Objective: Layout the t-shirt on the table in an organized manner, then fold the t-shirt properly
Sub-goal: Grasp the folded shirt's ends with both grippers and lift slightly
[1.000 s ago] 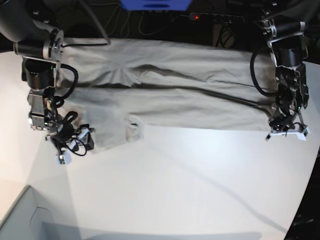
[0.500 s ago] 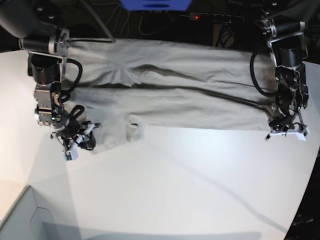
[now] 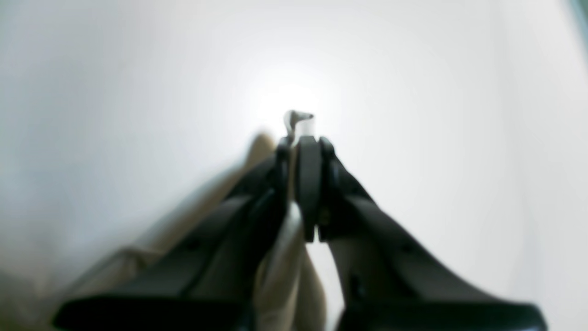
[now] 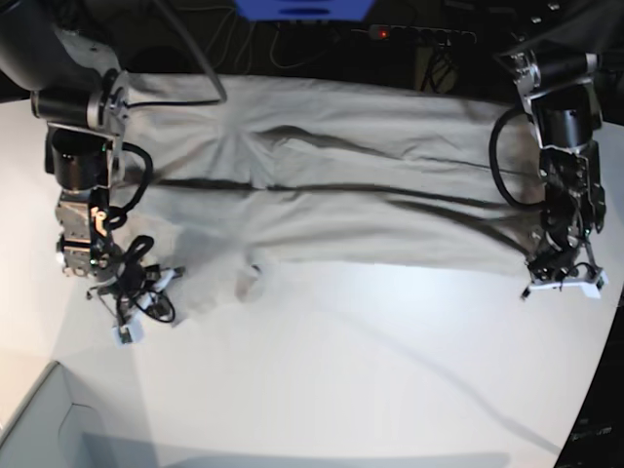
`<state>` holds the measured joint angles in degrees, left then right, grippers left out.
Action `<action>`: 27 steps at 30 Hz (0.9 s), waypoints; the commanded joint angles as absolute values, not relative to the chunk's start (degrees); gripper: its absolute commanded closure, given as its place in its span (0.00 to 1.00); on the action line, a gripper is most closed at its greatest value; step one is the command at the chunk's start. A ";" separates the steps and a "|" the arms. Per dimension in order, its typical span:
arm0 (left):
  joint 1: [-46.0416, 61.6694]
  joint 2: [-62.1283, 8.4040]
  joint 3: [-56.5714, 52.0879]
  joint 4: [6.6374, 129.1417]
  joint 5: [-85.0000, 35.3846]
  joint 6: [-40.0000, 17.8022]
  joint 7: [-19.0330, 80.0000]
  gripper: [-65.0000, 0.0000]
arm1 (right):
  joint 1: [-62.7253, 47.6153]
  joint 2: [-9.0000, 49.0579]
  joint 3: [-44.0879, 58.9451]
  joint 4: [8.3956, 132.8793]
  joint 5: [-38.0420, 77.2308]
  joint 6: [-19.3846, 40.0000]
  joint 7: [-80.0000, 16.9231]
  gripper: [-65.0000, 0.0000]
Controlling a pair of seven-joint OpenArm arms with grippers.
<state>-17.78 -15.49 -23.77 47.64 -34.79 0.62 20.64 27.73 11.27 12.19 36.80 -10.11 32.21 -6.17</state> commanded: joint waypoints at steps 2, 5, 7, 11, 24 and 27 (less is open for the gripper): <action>-19.21 -16.40 -23.87 50.95 -35.03 0.13 19.38 1.00 | 29.76 12.26 14.20 40.40 -9.01 32.13 -4.35 1.00; -20.26 -16.31 -23.87 53.58 -35.21 0.13 19.47 1.00 | 30.11 12.26 14.55 42.33 -9.01 33.54 -4.35 1.00; -21.23 -16.22 -23.87 54.20 -35.03 0.13 19.47 1.00 | 30.99 12.26 14.55 42.59 -9.01 33.63 -4.35 1.00; -22.90 -16.31 -20.70 54.46 -35.21 0.13 19.12 1.00 | 31.34 12.44 14.55 42.59 -9.01 33.63 -4.35 1.00; -24.57 -16.04 -17.63 54.02 -35.03 0.13 18.95 1.00 | 31.52 12.18 14.73 53.85 -9.01 37.67 -10.24 1.00; -23.96 -16.22 -17.63 54.46 -35.30 0.13 18.95 1.00 | 26.24 11.65 14.73 61.58 -9.01 37.67 -11.38 1.00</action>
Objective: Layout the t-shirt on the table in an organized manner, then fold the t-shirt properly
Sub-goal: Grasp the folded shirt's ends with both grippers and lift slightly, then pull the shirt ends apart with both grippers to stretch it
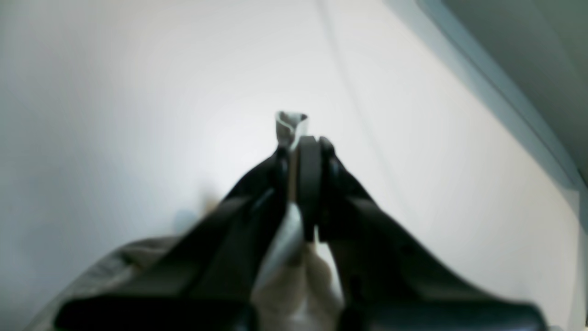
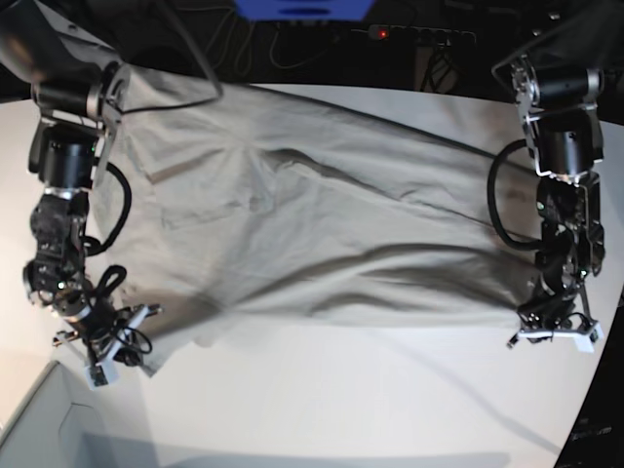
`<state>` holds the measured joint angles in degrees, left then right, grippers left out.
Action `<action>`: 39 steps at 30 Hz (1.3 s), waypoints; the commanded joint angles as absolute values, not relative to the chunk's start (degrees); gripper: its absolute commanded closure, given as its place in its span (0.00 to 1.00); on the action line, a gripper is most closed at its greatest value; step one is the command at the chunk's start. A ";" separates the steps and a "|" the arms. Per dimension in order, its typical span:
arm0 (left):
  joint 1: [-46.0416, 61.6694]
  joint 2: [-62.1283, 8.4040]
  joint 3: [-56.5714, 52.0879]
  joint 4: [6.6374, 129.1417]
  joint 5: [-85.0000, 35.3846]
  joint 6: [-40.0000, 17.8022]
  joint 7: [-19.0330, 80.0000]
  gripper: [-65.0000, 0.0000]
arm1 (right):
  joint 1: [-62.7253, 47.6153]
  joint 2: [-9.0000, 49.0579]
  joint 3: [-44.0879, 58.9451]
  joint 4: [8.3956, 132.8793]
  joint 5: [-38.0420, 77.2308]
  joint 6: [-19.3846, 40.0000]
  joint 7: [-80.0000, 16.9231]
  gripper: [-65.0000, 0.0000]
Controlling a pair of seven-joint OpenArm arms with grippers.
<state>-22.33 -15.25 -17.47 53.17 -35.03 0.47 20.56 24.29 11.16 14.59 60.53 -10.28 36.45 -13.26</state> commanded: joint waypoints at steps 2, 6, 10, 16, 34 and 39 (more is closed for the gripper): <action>-23.78 -16.31 -17.71 54.46 -35.38 0.13 18.95 1.00 | 22.90 10.77 15.78 66.24 -8.92 37.67 -12.18 1.00; -23.69 -16.48 -17.80 54.55 -35.38 0.13 18.95 1.00 | 16.66 8.13 20.44 74.95 -8.92 40.00 -12.35 1.00; -22.81 -16.48 -17.80 54.73 -35.38 0.04 18.95 1.00 | 10.42 5.93 23.60 83.56 -9.01 40.00 -12.35 1.00; -19.74 -16.48 -17.80 59.30 -35.47 0.04 18.95 1.00 | -0.66 2.59 24.22 96.48 -9.01 40.00 -12.35 1.00; -15.52 -16.31 -17.98 64.13 -35.56 0.04 18.86 1.00 | -22.73 -8.48 23.87 115.30 -8.92 40.00 -11.56 1.00; -14.29 -16.04 -21.32 64.13 -35.56 0.04 18.86 1.00 | -28.53 -8.57 24.04 115.30 -6.37 40.00 -6.46 1.00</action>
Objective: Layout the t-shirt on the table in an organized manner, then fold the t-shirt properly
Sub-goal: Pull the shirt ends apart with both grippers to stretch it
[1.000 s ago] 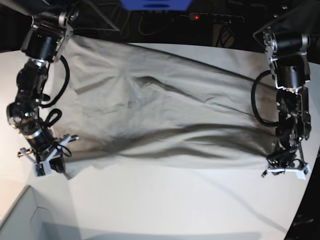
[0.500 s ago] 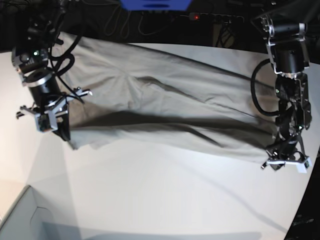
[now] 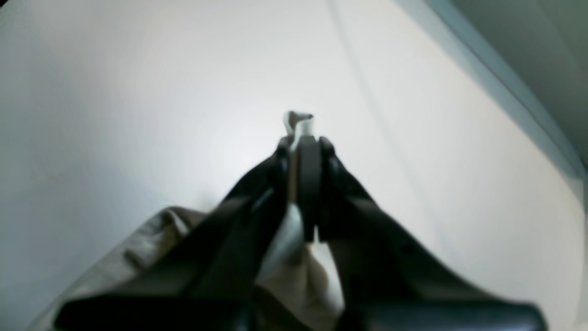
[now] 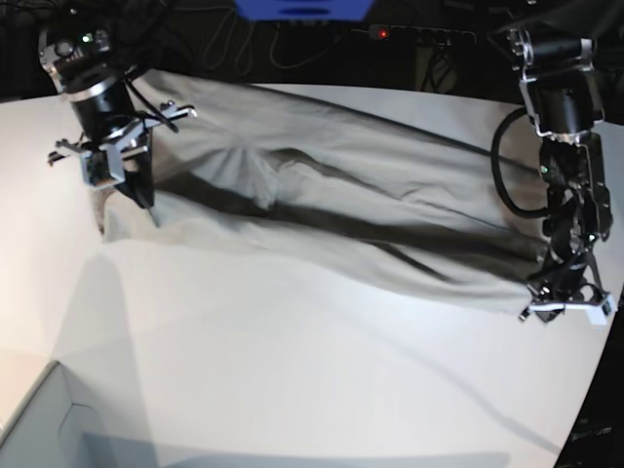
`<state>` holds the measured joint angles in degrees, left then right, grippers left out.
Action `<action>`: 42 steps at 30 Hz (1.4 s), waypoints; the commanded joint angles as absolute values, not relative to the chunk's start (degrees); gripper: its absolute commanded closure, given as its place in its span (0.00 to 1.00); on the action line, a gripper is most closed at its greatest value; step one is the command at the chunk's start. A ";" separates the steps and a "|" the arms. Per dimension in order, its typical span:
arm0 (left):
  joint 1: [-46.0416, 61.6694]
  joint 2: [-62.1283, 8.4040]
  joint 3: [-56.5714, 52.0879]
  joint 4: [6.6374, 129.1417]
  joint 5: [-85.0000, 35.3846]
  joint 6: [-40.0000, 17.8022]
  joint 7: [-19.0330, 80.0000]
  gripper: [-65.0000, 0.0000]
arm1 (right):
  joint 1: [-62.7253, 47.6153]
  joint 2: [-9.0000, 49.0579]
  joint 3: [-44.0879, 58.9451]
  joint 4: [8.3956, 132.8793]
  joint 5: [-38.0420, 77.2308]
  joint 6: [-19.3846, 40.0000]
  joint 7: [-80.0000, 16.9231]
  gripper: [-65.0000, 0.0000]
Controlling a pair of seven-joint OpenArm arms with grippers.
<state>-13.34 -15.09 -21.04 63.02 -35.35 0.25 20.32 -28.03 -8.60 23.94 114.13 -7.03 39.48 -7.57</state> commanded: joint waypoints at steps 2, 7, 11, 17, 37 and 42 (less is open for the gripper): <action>-14.11 -16.04 -21.85 64.13 -35.56 0.04 18.86 1.00 | -31.43 -8.57 24.04 115.38 -3.91 40.00 -4.44 1.00; -13.76 -16.13 -21.85 64.13 -35.56 0.04 18.86 1.00 | -34.77 -9.00 23.69 116.00 -1.54 40.00 -3.65 1.00; -12.88 -16.04 -21.85 64.13 -35.56 0.04 18.86 1.00 | -37.58 -9.00 20.79 116.09 -1.54 40.00 1.01 1.00; -12.62 -16.04 -21.85 64.13 -35.56 0.04 18.86 1.00 | -39.60 -9.00 18.33 114.42 -1.89 40.00 2.42 1.00; -3.56 -16.31 -24.66 71.78 -35.30 -6.90 19.03 1.00 | -29.49 -2.24 18.42 88.40 -1.89 40.00 2.86 1.00; -3.12 -16.40 -27.56 68.18 -35.38 -12.00 18.95 1.00 | -27.38 -0.57 18.42 83.12 -1.89 40.00 2.86 1.00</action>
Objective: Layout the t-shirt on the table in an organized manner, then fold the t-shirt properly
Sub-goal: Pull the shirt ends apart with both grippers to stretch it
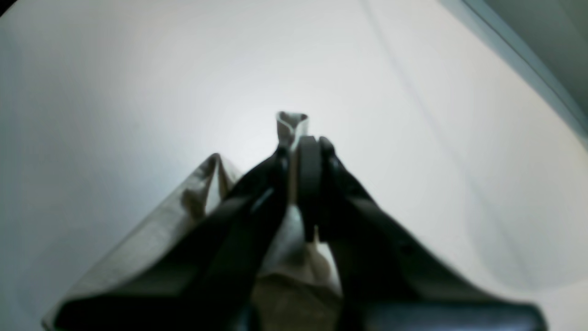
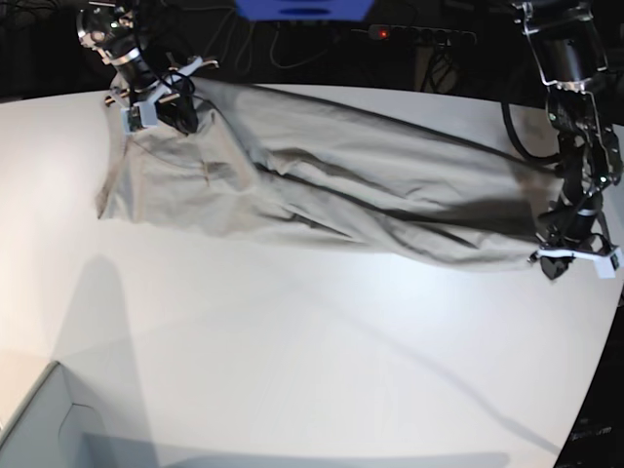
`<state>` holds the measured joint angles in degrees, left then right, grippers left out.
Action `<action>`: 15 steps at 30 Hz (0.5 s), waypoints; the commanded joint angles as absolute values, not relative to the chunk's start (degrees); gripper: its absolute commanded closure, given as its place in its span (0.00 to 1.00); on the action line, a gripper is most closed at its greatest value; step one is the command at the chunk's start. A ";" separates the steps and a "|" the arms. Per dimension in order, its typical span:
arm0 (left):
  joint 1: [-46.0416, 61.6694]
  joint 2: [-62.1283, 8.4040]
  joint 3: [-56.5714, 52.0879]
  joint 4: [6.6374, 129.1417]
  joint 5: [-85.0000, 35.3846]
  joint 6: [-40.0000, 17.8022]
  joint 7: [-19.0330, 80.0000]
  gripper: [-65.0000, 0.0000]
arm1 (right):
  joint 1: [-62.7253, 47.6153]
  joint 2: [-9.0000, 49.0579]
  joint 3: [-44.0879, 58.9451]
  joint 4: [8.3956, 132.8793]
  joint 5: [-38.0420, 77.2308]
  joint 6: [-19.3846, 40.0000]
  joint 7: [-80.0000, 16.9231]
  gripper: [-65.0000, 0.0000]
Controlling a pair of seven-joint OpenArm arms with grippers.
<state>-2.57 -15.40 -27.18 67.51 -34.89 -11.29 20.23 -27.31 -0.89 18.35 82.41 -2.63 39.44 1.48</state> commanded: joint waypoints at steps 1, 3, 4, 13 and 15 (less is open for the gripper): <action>-3.30 -16.40 -28.18 67.03 -35.38 -12.79 18.95 1.00 | -27.30 -0.22 18.42 82.51 -1.89 40.00 2.86 1.00; -3.65 -16.48 -29.76 63.87 -35.38 -14.37 18.95 1.00 | -27.21 0.04 18.42 81.36 -1.89 40.00 2.86 1.00; -4.35 -16.48 -30.29 62.46 -35.38 -15.25 18.86 1.00 | -26.86 0.31 18.42 81.19 -1.89 40.00 2.86 1.00; -10.86 -18.07 -30.29 57.45 -35.03 -26.07 18.86 1.00 | -26.42 0.31 18.42 79.69 -1.89 40.00 2.86 1.00; -11.74 -18.24 -30.29 57.80 -35.03 -29.32 18.86 1.00 | -26.24 0.31 18.42 79.69 -1.89 40.00 2.86 1.00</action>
<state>-10.57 -17.17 -30.17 56.66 -34.15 -28.51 19.90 -26.22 0.16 18.31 79.11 -2.55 39.44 1.74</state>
